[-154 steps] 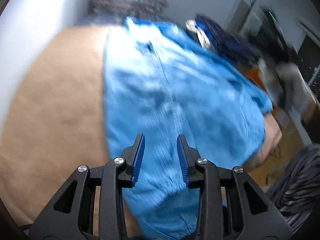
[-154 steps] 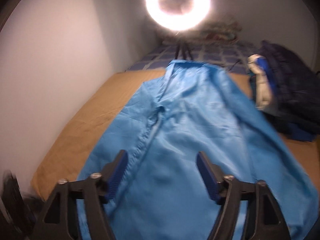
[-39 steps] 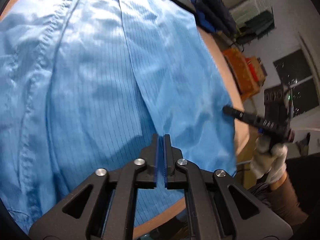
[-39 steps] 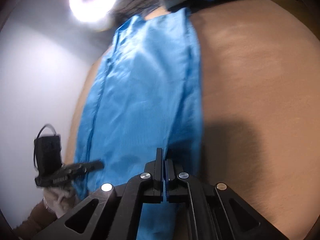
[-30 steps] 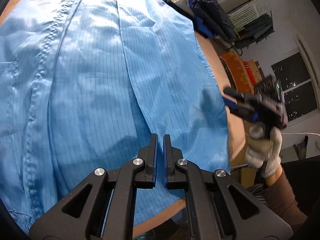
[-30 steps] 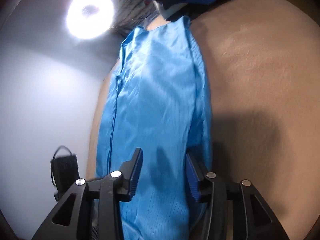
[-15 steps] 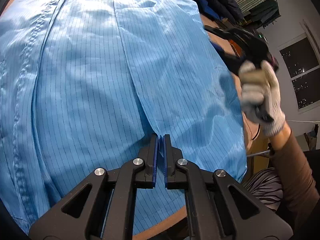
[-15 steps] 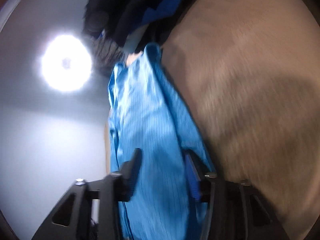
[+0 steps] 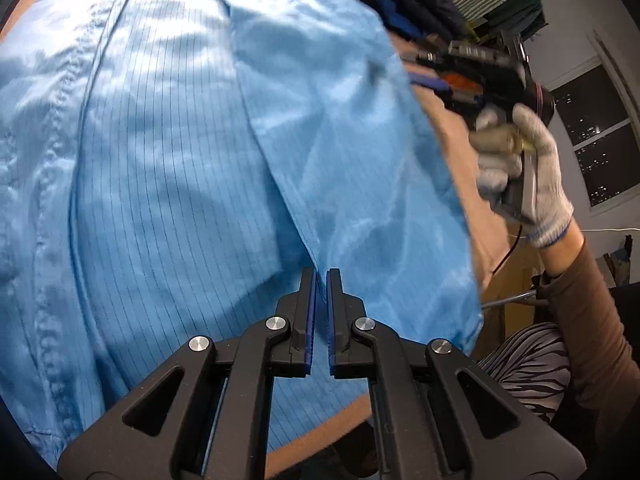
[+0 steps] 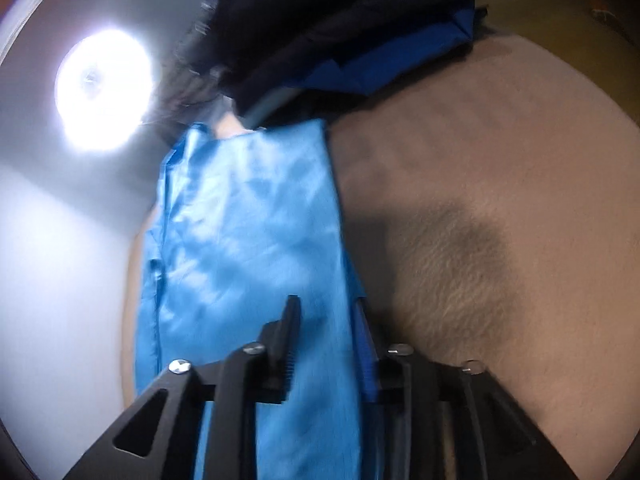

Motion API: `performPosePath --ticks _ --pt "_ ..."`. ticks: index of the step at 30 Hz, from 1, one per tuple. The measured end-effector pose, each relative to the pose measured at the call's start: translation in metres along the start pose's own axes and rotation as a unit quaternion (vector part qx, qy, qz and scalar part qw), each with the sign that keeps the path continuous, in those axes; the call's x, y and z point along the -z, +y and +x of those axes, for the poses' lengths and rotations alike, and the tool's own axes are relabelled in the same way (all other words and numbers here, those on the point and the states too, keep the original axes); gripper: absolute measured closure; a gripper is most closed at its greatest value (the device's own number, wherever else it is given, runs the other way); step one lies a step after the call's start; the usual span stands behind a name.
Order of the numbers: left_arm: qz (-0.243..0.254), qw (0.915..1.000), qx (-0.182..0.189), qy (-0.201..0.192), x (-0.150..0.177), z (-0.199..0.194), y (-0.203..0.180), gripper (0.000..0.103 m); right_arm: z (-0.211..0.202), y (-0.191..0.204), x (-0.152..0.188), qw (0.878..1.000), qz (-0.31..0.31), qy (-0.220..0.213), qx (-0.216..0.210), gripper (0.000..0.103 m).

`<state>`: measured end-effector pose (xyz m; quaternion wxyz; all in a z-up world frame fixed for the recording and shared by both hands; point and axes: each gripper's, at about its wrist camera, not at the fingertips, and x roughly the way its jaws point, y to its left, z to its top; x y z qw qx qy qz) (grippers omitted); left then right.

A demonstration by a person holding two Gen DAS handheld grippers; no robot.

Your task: Fold large clothes

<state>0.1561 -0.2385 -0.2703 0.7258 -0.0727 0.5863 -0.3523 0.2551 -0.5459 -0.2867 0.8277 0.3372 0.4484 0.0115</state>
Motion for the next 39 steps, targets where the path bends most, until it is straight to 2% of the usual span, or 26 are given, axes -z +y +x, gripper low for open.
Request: performPosePath --ticks 2,4,6,9,12,14,16,19,21,23,25,26,27,28,29,31,32,34,35,36,37,39 --pt "0.010 0.9998 0.004 -0.018 0.001 -0.011 -0.006 0.102 -0.023 0.001 0.006 0.999 -0.038 -0.003 0.020 0.070" --pt "0.021 0.9992 0.010 -0.032 0.002 -0.017 -0.012 0.102 -0.036 0.007 0.020 0.998 -0.061 0.000 0.019 0.071" --pt "0.030 0.9988 0.019 -0.035 0.003 -0.020 -0.019 0.102 -0.050 0.009 0.039 0.997 -0.081 0.012 0.010 0.071" --pt "0.053 0.9970 0.036 -0.042 0.003 -0.022 -0.038 0.102 -0.068 0.006 0.072 0.994 -0.107 0.032 0.019 0.071" --pt "0.079 0.9948 0.056 -0.031 0.002 -0.015 -0.059 0.102 -0.070 -0.005 0.095 0.995 -0.087 0.054 0.018 0.070" --pt "0.091 0.9939 0.063 -0.005 0.004 0.001 -0.069 0.102 -0.066 -0.011 0.109 0.994 -0.084 0.063 0.031 0.070" --pt "0.095 0.9938 0.055 0.018 0.007 0.013 -0.071 0.102 -0.062 -0.014 0.122 0.992 -0.096 0.073 0.040 0.070" --pt "0.109 0.9920 0.037 0.053 0.017 0.025 -0.073 0.102 -0.056 -0.010 0.132 0.984 -0.140 0.073 0.077 0.073" --pt "0.127 0.9899 0.011 0.061 0.028 0.028 -0.074 0.102 -0.054 -0.004 0.132 0.979 -0.166 0.067 0.095 0.073" --pt "0.147 0.9870 -0.016 0.063 0.039 0.027 -0.073 0.102 -0.056 -0.003 0.129 0.980 -0.162 0.066 0.093 0.073" --pt "0.141 0.9887 -0.012 0.050 0.045 0.019 -0.071 0.102 -0.061 -0.007 0.127 0.984 -0.149 0.061 0.077 0.068" --pt "0.138 0.9894 -0.006 0.045 0.047 0.015 -0.069 0.102 -0.067 -0.011 0.125 0.987 -0.136 0.055 0.063 0.055" --pt "0.136 0.9900 0.001 0.036 0.051 0.008 -0.065 0.102 -0.069 -0.015 0.126 0.989 -0.125 0.051 0.053 0.037" --pt "0.139 0.9900 0.002 0.024 0.052 0.000 -0.065 0.102 -0.070 -0.019 0.125 0.992 -0.112 0.046 0.040 0.029" --pt "0.142 0.9898 0.003 0.012 0.053 -0.007 -0.065 0.102 -0.071 -0.026 0.127 0.994 -0.096 0.043 0.023 0.026" --pt "0.137 0.9906 0.006 0.000 0.050 -0.012 -0.060 0.102 -0.068 -0.033 0.130 0.996 -0.075 0.046 0.000 0.026" --pt "0.129 0.9916 0.010 0.001 0.047 -0.010 -0.057 0.102 -0.066 -0.035 0.132 0.997 -0.069 0.042 -0.007 0.028" --pt "0.121 0.9923 0.015 0.019 0.045 -0.001 -0.052 0.102 -0.062 -0.030 0.134 0.996 -0.076 0.039 0.000 0.047" --pt "0.122 0.9918 0.014 0.034 0.046 0.008 -0.054 0.102 -0.060 -0.027 0.134 0.996 -0.082 0.046 -0.004 0.073" --pt "0.126 0.9906 0.011 0.052 0.048 0.017 -0.057 0.102 -0.056 -0.024 0.135 0.995 -0.082 0.061 -0.017 0.088" --pt "0.134 0.9885 0.003 0.069 0.052 0.026 -0.057 0.102 -0.054 -0.020 0.135 0.994 -0.081 0.068 -0.019 0.089" --pt "0.152 0.9853 -0.014 0.077 0.057 0.032 -0.059 0.102 -0.054 -0.011 0.136 0.993 -0.095 0.064 0.000 0.101"
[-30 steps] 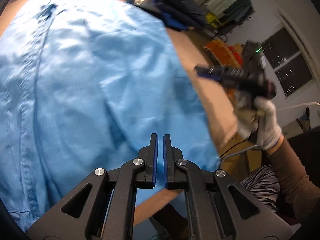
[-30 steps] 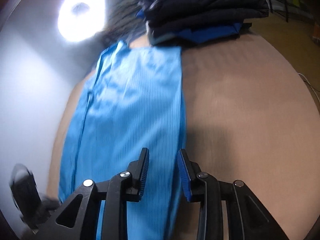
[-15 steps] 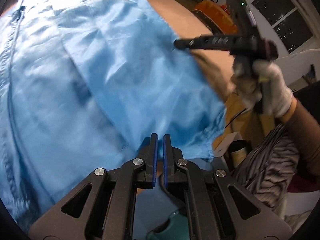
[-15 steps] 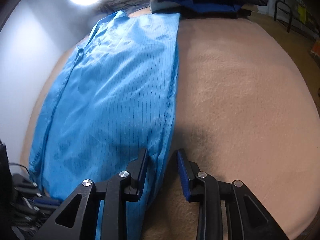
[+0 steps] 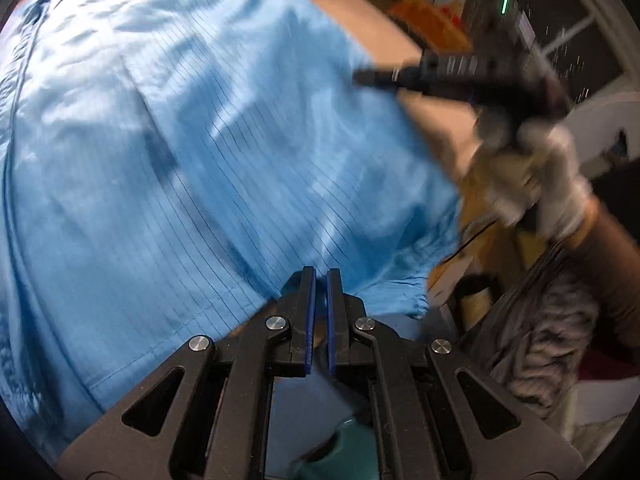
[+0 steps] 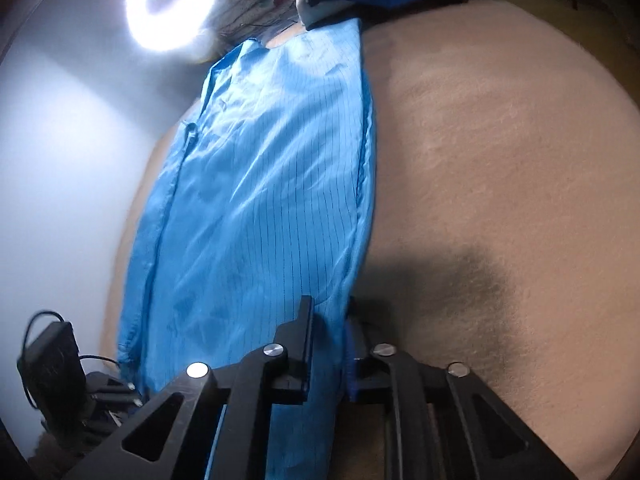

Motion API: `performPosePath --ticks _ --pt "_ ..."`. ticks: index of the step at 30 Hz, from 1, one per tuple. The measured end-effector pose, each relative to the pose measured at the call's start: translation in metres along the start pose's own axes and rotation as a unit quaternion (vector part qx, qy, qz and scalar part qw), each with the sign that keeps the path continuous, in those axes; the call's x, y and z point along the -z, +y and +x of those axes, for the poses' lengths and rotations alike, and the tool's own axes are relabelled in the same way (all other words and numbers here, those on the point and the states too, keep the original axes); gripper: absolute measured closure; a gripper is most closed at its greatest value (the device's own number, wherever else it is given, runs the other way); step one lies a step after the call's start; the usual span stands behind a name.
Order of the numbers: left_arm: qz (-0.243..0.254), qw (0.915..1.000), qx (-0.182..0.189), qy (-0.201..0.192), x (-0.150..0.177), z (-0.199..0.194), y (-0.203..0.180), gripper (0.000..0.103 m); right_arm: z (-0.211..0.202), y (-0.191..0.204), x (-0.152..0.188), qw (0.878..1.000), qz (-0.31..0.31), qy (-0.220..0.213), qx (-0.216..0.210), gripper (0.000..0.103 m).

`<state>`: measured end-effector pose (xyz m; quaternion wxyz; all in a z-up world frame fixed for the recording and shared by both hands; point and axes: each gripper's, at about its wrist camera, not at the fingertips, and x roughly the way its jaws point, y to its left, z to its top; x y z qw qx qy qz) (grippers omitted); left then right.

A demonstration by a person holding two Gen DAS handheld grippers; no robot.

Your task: Fold large clothes

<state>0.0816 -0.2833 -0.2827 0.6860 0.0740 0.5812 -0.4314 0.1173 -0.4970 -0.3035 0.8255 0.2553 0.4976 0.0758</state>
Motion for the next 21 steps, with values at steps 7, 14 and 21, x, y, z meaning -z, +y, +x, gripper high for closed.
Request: performPosePath --ticks 7,14,21 --pt "-0.021 0.9972 0.032 -0.064 -0.003 -0.048 0.005 0.102 -0.025 0.030 -0.007 0.999 -0.034 -0.035 0.018 0.103" --pt "-0.082 0.9832 0.024 -0.161 0.000 -0.117 0.054 0.102 -0.033 0.080 -0.014 0.992 -0.110 -0.058 0.034 0.103" --pt "-0.153 0.9609 0.021 -0.230 0.011 -0.164 0.098 0.102 -0.014 0.142 -0.018 0.981 -0.185 -0.054 0.030 0.103"
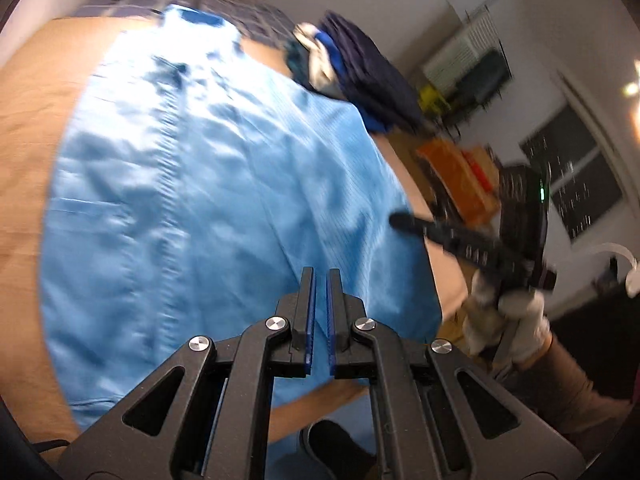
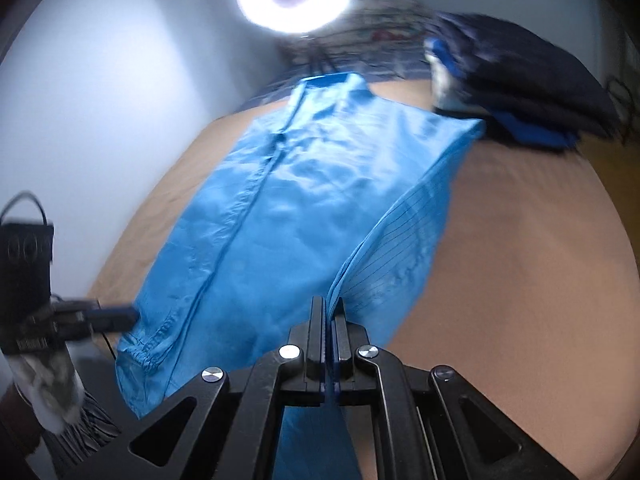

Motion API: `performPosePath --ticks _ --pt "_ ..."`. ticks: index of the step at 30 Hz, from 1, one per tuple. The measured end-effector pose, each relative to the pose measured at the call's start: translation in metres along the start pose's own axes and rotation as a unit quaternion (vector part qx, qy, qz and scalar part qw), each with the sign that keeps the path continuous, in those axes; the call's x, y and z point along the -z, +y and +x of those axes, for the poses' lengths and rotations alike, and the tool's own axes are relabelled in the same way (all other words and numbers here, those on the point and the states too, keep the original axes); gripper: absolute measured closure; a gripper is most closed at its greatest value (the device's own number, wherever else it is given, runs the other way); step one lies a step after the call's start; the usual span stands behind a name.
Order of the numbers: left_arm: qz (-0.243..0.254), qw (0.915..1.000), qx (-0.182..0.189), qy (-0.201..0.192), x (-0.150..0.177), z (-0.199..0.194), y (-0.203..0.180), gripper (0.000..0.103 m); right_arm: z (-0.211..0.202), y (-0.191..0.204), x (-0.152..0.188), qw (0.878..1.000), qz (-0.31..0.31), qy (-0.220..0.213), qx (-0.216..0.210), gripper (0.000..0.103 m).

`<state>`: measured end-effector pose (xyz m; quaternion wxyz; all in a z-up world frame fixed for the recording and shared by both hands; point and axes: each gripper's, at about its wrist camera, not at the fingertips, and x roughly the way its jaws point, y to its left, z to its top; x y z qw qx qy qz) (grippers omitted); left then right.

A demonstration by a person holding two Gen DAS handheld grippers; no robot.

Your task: Fold large clothes

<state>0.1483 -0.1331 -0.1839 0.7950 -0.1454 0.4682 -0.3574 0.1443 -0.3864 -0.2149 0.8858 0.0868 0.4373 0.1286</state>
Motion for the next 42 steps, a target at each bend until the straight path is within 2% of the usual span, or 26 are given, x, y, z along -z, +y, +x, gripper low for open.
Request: performPosePath --ticks 5,8,15,19,22,25,26,28,30,33,36,39,42 --pt "-0.064 0.9969 -0.001 -0.047 -0.010 -0.035 0.037 0.102 0.028 0.049 -0.011 0.998 -0.059 0.018 -0.008 0.103" --pt "-0.083 0.9945 -0.010 -0.063 -0.012 -0.051 0.055 0.102 0.050 0.080 -0.011 0.994 -0.101 0.039 -0.013 0.103" --pt "-0.103 0.9920 -0.027 -0.068 -0.006 -0.060 0.077 0.102 0.103 0.118 0.010 0.980 -0.159 0.115 -0.022 0.103" --pt "-0.104 0.9921 -0.030 -0.064 -0.004 -0.059 0.079 0.102 0.113 0.124 0.022 0.975 -0.172 0.138 -0.023 0.103" --pt "-0.099 0.9930 -0.030 -0.056 -0.004 -0.053 0.077 0.102 0.111 0.119 0.022 0.978 -0.157 0.136 -0.028 0.103" --pt "-0.091 0.9942 -0.032 -0.048 -0.005 -0.046 0.071 0.102 0.098 0.111 0.016 0.981 -0.128 0.130 -0.069 0.091" --pt "-0.088 0.9946 -0.033 -0.045 -0.004 -0.044 0.069 0.102 0.087 0.107 0.011 0.982 -0.117 0.121 -0.089 0.079" --pt "-0.082 0.9952 -0.035 -0.042 -0.003 -0.043 0.066 0.102 0.060 0.100 0.006 0.982 -0.102 0.090 -0.130 0.076" --pt "-0.079 0.9954 -0.037 -0.039 -0.001 -0.042 0.066 0.102 0.035 0.087 0.001 0.984 -0.089 0.056 -0.146 0.076" --pt "-0.084 0.9951 -0.039 -0.034 0.001 -0.041 0.069 0.102 0.016 0.041 -0.001 0.993 -0.036 0.028 -0.107 0.077" --pt "-0.095 0.9944 -0.038 -0.028 0.003 -0.038 0.072 0.102 0.029 -0.004 0.012 0.996 0.026 0.046 -0.078 0.080" --pt "-0.097 0.9940 -0.039 -0.031 0.002 -0.038 0.071 0.102 0.043 -0.017 0.032 0.994 0.042 0.077 -0.071 0.081" --pt "-0.095 0.9939 -0.042 -0.037 -0.001 -0.040 0.069 0.102 0.047 0.005 0.053 0.990 0.009 0.106 -0.089 0.081"
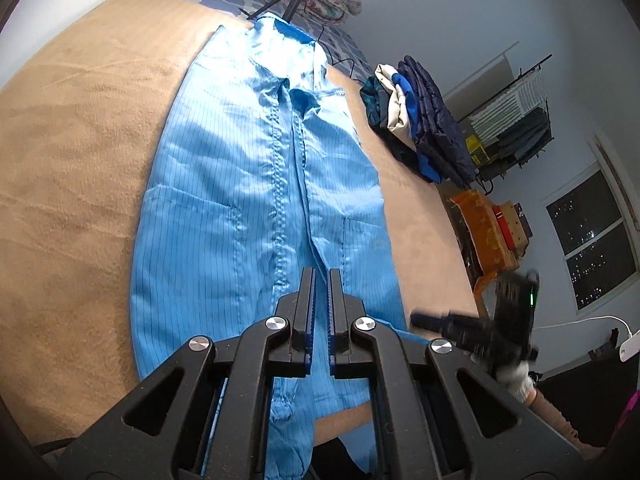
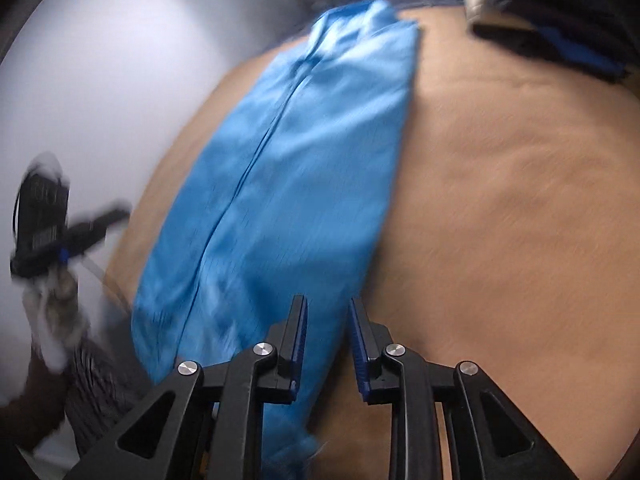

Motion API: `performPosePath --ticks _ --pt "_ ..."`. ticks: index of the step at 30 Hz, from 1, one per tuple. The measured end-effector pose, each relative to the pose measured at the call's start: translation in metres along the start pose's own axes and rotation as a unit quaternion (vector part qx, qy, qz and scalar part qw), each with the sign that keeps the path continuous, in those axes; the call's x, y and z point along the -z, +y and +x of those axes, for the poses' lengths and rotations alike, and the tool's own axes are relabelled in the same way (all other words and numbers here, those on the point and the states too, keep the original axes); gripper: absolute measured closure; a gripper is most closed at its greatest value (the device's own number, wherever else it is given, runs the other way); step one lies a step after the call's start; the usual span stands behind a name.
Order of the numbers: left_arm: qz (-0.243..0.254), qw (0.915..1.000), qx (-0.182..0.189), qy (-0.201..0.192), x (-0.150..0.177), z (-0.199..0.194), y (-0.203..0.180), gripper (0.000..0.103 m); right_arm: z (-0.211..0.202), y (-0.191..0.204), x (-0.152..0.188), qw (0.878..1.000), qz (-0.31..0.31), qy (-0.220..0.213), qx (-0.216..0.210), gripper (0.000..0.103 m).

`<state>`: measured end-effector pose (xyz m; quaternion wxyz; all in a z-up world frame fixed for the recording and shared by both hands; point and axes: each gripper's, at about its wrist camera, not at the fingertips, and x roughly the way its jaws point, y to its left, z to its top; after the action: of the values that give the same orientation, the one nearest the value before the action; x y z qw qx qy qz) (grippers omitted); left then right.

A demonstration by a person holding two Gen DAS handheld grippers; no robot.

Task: Fold large clothes
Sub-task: 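Open the right tool and release the folded side onto the coat, then grasp the coat's hem with the left tool while the right tool pinches the hem edge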

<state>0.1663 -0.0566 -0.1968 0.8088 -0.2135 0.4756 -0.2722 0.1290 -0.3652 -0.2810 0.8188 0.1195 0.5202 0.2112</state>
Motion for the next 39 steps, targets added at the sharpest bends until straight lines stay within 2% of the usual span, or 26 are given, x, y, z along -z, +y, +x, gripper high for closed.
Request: performPosePath --ticks 2,4,5,6,7,8,10,11,13,14,16,17,18,20,23,26,28,29,30,31,32,35,37,39 --pt "-0.002 1.0000 -0.002 -0.003 -0.001 -0.001 0.001 0.102 0.003 0.021 0.014 0.999 -0.034 0.016 -0.010 0.081" --pt "-0.007 1.0000 -0.005 -0.003 -0.002 -0.002 0.005 0.101 0.011 0.041 0.027 0.997 -0.050 0.034 -0.047 0.081" --pt "-0.010 0.9999 -0.007 -0.002 -0.002 -0.003 0.008 0.098 0.017 0.055 0.034 0.995 -0.060 0.049 -0.068 0.081" --pt "-0.012 0.9999 -0.009 -0.002 -0.001 -0.003 0.010 0.090 0.023 0.067 0.041 0.992 -0.074 0.063 -0.077 0.080" --pt "-0.017 0.9998 -0.013 -0.002 0.000 -0.005 0.015 0.084 0.028 0.078 0.047 0.990 -0.090 0.073 -0.075 0.079" --pt "-0.020 0.9997 -0.016 -0.002 0.001 -0.006 0.018 0.084 0.032 0.088 0.053 0.988 -0.108 0.082 -0.070 0.075" --pt "-0.023 0.9994 -0.024 -0.003 0.003 -0.012 0.026 0.082 0.035 0.099 0.059 0.985 -0.125 0.092 -0.076 0.074" --pt "-0.025 0.9992 -0.030 -0.005 0.004 -0.016 0.030 0.079 0.031 0.101 0.060 0.985 -0.128 0.088 -0.080 0.074" --pt "-0.033 0.9984 -0.043 -0.012 0.006 -0.023 0.042 0.063 0.019 0.097 0.056 0.986 -0.120 0.066 -0.091 0.073" --pt "-0.040 0.9975 -0.055 -0.017 0.008 -0.028 0.050 0.059 0.008 0.090 0.051 0.989 -0.106 0.044 -0.096 0.069" --pt "-0.057 0.9953 -0.075 -0.020 0.012 -0.034 0.068 0.050 -0.008 0.070 0.044 0.995 -0.069 -0.003 -0.078 0.050" --pt "-0.065 0.9944 -0.081 -0.019 0.013 -0.035 0.076 0.049 -0.015 0.057 0.041 0.997 -0.044 -0.030 -0.058 0.036" --pt "-0.085 0.9919 -0.093 -0.018 0.017 -0.036 0.091 0.048 -0.018 0.043 0.040 0.998 -0.017 -0.049 -0.039 0.032" --pt "-0.121 0.9882 -0.093 -0.006 0.026 -0.033 0.114 0.048 -0.016 0.019 0.038 0.998 0.022 -0.050 -0.023 0.032" --pt "-0.164 0.9837 -0.071 0.021 0.038 -0.021 0.138 0.048 -0.001 -0.006 0.037 0.998 0.055 -0.032 -0.012 0.035" --pt "-0.152 0.9863 -0.059 0.024 0.041 -0.018 0.136 0.048 0.013 -0.016 0.036 0.996 0.078 -0.016 -0.037 0.040" --pt "-0.146 0.9878 -0.042 0.033 0.041 -0.013 0.130 0.052 0.017 -0.016 0.031 0.995 0.077 -0.017 -0.056 0.054" --pt "-0.144 0.9882 -0.038 0.037 0.041 -0.011 0.128 0.057 0.022 -0.014 0.029 0.995 0.075 -0.007 -0.070 0.076" --pt "-0.132 0.9892 -0.037 0.052 0.042 -0.004 0.123 0.077 0.028 -0.010 0.027 0.994 0.074 0.004 -0.081 0.091" --pt "-0.120 0.9898 -0.043 0.063 0.043 0.001 0.118 0.095 0.031 -0.005 0.027 0.994 0.069 0.011 -0.082 0.096" --pt "-0.108 0.9904 -0.050 0.069 0.046 0.005 0.111 0.096 0.036 0.001 0.029 0.995 0.061 0.013 -0.077 0.101" --pt "-0.074 0.9925 -0.063 0.074 0.052 0.010 0.095 0.096 0.022 0.016 0.030 0.995 0.049 0.014 -0.087 0.103" --pt "-0.065 0.9928 -0.065 0.078 0.055 0.011 0.091 0.096 0.014 0.022 0.032 0.998 0.024 0.010 -0.054 0.103" --pt "-0.069 0.9926 -0.065 0.077 0.054 0.011 0.091 0.096 0.024 0.020 0.032 0.999 0.023 0.024 -0.033 0.103"
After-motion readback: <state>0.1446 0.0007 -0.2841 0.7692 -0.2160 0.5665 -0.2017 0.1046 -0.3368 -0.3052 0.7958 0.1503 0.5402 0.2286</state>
